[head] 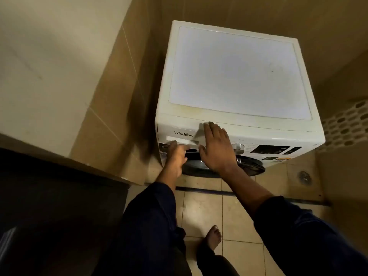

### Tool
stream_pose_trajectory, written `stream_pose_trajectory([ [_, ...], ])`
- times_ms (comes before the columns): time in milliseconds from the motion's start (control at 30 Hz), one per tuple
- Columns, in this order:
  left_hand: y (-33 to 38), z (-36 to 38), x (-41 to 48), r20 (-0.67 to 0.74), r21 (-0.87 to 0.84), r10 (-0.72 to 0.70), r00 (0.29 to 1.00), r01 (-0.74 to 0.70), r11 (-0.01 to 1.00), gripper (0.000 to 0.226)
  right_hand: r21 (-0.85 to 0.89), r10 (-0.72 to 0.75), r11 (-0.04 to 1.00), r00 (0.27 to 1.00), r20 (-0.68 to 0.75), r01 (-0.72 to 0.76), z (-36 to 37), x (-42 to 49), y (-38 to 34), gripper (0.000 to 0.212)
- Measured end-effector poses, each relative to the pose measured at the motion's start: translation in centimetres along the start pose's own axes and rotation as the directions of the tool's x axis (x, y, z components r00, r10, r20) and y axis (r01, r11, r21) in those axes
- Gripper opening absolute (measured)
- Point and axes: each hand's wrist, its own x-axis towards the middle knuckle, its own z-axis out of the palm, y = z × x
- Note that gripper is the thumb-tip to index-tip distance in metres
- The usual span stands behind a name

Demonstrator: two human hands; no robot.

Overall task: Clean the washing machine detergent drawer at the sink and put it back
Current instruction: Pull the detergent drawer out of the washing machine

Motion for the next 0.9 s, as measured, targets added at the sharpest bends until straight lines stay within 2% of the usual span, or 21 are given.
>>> stream_pose_trajectory([
  [100, 0.6, 0.5, 0.9, 0.043, -0.224, -0.040, 0.998, 0.048, 0.973, 0.039, 0.019, 0.022, 1.000, 1.000, -0.015, -0.022, 0.4, 0.6, 0.2, 0.069],
  [200, 1.7, 0.8, 1.5, 0.055, -0.363, -0.081, 0.995, 0.096, 0.927, 0.018, 0.005, 0.041, 0.999, 0.999, -0.004, -0.041, 0.7, 0.7, 0.2, 0.067],
  [400, 2.2, 1.0, 2.7, 0.065, -0.511, -0.117, 0.991, 0.134, 0.849, 0.027, -0.050, 0.048, 0.998, 0.999, -0.006, -0.049, 0.7, 1.2, 0.1, 0.063],
  [633, 1.9, 1.8, 3.4, 0.017, -0.513, -0.141, 0.990, 0.129, 0.849, 0.026, -0.053, 0.033, 0.998, 0.999, 0.020, -0.032, 0.6, 1.3, 0.6, 0.069],
  [900, -3.6, 0.8, 0.2, -0.093, -0.556, -0.217, 0.972, 0.130, 0.821, 0.028, -0.053, 0.017, 0.998, 0.996, 0.083, -0.012, 0.3, 1.2, 1.0, 0.079],
])
